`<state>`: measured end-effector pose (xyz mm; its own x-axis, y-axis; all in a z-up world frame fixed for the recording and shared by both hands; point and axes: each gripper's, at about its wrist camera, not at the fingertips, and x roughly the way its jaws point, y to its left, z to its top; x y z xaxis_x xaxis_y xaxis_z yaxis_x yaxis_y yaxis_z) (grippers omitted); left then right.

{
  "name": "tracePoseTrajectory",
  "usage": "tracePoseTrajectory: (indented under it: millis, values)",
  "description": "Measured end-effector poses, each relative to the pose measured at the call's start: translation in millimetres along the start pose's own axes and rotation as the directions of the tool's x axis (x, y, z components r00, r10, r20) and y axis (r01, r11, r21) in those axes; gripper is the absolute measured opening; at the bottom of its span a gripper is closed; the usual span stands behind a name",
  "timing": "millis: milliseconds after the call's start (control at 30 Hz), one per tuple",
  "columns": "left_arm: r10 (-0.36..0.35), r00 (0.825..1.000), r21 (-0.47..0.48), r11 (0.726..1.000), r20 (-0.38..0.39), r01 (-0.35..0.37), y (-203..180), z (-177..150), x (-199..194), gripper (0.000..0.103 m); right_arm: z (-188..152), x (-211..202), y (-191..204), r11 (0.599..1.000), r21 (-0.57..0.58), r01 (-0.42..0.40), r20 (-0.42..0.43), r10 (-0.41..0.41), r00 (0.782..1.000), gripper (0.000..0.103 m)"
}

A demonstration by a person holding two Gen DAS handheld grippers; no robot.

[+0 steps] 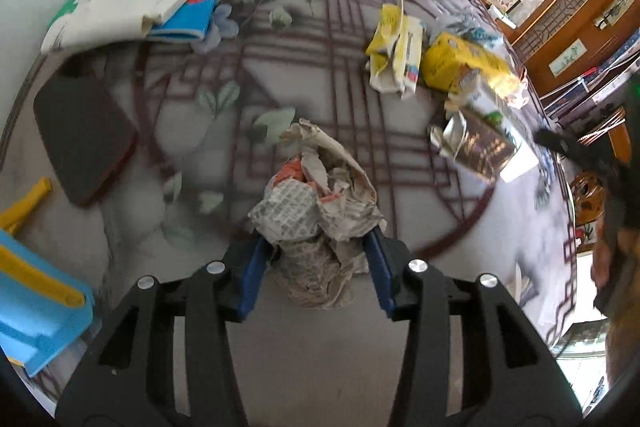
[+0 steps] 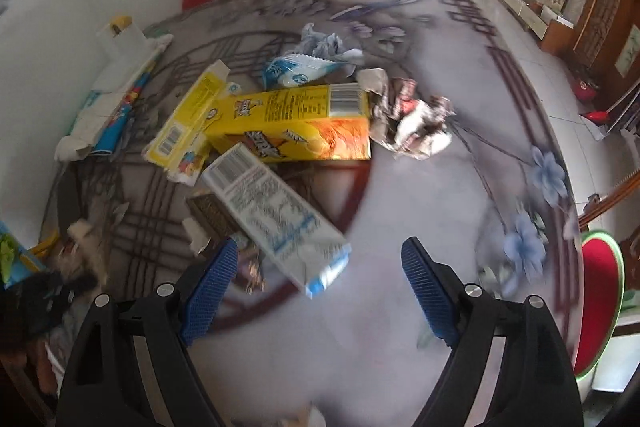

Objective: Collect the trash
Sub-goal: 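Grasp the white-and-blue milk carton with the right gripper and lift it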

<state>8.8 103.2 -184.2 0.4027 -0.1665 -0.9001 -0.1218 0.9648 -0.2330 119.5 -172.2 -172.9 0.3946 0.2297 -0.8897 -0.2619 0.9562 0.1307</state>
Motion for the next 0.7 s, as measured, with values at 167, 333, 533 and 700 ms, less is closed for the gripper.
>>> tracePoseTrajectory:
  millis: [167, 333, 533, 700]
  values:
    - [0.0, 1.0, -0.017, 1.0, -0.004, 0.0, 5.3, -4.9, -1.5, 0.045, 10.1, 28.5, 15.1, 0.999, -0.035, -0.041, -0.076, 0.038, 0.996, 0.074]
    - [0.0, 1.0, -0.032, 0.999, 0.007, 0.0, 9.9, -0.1, -3.3, 0.045, 8.3, 30.6, 21.0, 0.996, -0.021, -0.087, -0.084, 0.085, 0.993, 0.059]
    - [-0.009, 1.0, -0.024, 1.0, 0.011, 0.009, 4.5, 1.1, -4.3, 0.045, 0.3, 20.5, 18.6, 0.993, 0.018, -0.116, -0.082, 0.117, 0.99, 0.043]
    - [-0.016, 1.0, -0.016, 1.0, 0.016, 0.016, -0.3, 1.6, -5.2, 0.045, -12.9, -11.0, 7.8, 0.984, 0.098, -0.15, -0.006, 0.151, 0.988, 0.04]
